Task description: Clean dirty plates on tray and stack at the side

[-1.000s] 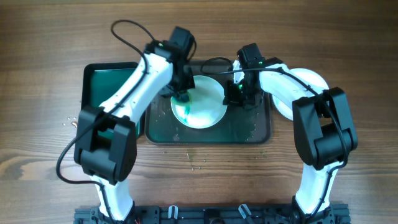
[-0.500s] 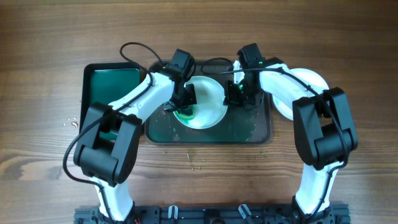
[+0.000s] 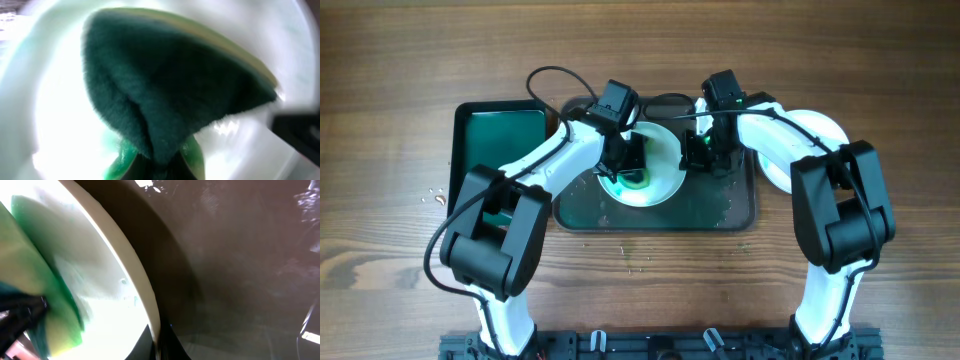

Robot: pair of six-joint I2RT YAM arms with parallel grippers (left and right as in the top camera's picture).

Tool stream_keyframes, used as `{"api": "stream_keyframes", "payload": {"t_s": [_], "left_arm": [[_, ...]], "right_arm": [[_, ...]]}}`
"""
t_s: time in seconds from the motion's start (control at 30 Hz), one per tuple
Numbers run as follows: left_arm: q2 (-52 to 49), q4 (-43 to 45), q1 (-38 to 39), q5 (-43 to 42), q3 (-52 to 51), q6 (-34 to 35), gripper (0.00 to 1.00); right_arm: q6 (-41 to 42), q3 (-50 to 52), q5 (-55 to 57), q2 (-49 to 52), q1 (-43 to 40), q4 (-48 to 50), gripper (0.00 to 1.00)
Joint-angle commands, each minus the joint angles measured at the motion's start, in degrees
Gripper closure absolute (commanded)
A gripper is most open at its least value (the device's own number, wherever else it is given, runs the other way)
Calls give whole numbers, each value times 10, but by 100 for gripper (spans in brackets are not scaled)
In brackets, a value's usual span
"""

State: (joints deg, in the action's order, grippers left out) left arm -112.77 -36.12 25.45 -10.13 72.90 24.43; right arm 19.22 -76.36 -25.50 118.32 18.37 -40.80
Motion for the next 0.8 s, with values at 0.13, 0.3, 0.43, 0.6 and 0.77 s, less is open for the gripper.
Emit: {"api": "stream_keyframes", "payload": {"t_s": [0.13, 0.3, 0.43, 0.6, 0.77], "left_arm": [[-7, -101, -11, 52, 4, 60, 96], [-7, -86, -11, -181, 4, -82, 96], [-7, -16, -11, -213, 4, -101, 96], [-7, 65, -11, -125, 4, -96, 95], [-7, 21, -11, 48, 4, -14, 96]], "right_arm": [[-12, 11, 17, 5, 4, -6, 95], [-12, 11, 17, 5, 4, -6, 96], [-12, 11, 17, 5, 4, -8, 96], [-17, 11, 17, 5, 4, -13, 96], [-26, 11, 17, 5, 4, -15, 96]]}}
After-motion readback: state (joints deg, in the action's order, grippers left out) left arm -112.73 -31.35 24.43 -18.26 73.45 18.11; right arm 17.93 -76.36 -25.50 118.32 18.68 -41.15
